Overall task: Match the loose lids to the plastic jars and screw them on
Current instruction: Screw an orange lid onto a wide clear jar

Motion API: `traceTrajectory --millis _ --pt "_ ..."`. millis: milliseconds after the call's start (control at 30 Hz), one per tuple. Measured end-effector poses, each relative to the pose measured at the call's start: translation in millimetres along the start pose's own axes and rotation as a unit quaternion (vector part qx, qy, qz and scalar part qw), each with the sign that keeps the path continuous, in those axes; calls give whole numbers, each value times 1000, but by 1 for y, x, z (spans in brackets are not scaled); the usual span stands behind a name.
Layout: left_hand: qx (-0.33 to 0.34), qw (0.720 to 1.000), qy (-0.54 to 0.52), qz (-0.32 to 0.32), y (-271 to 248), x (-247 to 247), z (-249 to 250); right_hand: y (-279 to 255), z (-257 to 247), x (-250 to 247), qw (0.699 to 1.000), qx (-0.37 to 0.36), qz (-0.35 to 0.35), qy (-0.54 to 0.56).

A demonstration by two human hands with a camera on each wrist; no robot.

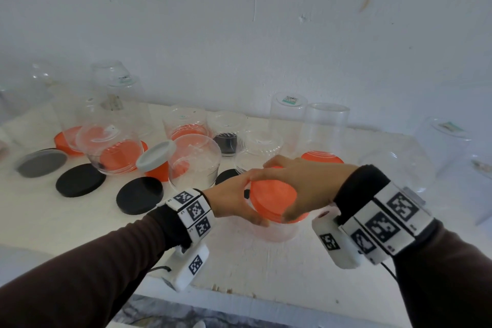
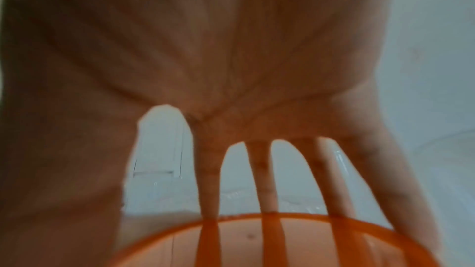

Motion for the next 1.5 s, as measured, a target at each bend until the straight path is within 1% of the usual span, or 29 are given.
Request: traceTrajectory --millis 133,200,267,333,400,467,533,600,667,733,767,800,867,933,1000,1033,1067,1133,1200,1267,1333,1400,1433,1500 --pt "-8 1000 -8 -8 0 0 0 5 -7 5 990 91 75 -72" --pt "-15 1000 -12 -10 0 -1 0 5 -8 7 986 114 84 -91" --pt "-14 1000 -2 -7 0 -1 0 2 -4 5 993 91 56 -45" --pt "-5 1000 1 -5 0 0 0 -3 -1 2 999 36 13 2" --pt "-4 1000 -3 -3 0 0 0 -4 -1 1 1000 8 1 6" --pt "-5 1000 -3 -2 0 -1 -1 -1 -1 3 999 34 33 -20" --pt "-4 1000 -1 -4 0 -1 -1 3 -4 5 992 79 75 -59" --pt "-2 1000 2 -7 -1 -1 -1 5 -6 7 988 100 86 -86" --pt "0 1000 1 -4 0 -1 -1 3 -4 6 994 74 56 -57" --pt "6 1000 -7 0 0 -1 -1 -1 -1 3 999 20 13 -22" --pt "5 1000 -11 0 0 0 -1 -1 0 3 1000 3 3 -15" --pt "4 1000 -13 -1 0 0 -2 -1 0 3 1000 1 6 -16" --pt "4 1000 -14 -5 0 -1 -3 3 -1 6 998 33 48 -38" --pt "1 1000 -19 -11 1 -1 -3 7 -5 8 988 83 97 -82" --pt "-6 1000 -26 -15 0 -1 -4 9 -6 10 981 111 113 -108" --pt "-9 1000 -24 -14 0 -1 -4 9 -4 9 984 107 105 -96" --pt "-10 1000 -17 -12 0 -1 -4 8 -1 8 990 89 86 -62" --pt "-4 1000 -2 -3 0 -1 -3 4 3 5 999 31 28 10" --pt "-1 1000 -2 1 1 -1 -3 1 3 2 1000 -5 1 22" --pt "1 1000 -7 -1 1 -1 -3 3 2 3 1000 12 24 0" --pt "1 1000 -7 -6 0 -1 -3 6 -2 5 996 57 65 -37" --pt "-3 1000 -6 -10 0 -1 -3 8 -4 9 990 92 82 -64" --pt "-6 1000 -7 -9 0 -1 -2 8 -3 10 991 94 77 -62" --pt "-6 1000 -7 -4 0 -1 -3 5 -1 9 997 63 34 -24"
Point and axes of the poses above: each hand's wrist, its own y-axis towards the middle knuckle, its own x-axis out of the palm, z = x × y, the point moved 3 cm from there along y, towards the middle knuckle, and after that the axes turned 7 degrees about -y, right-handed, at the moved point
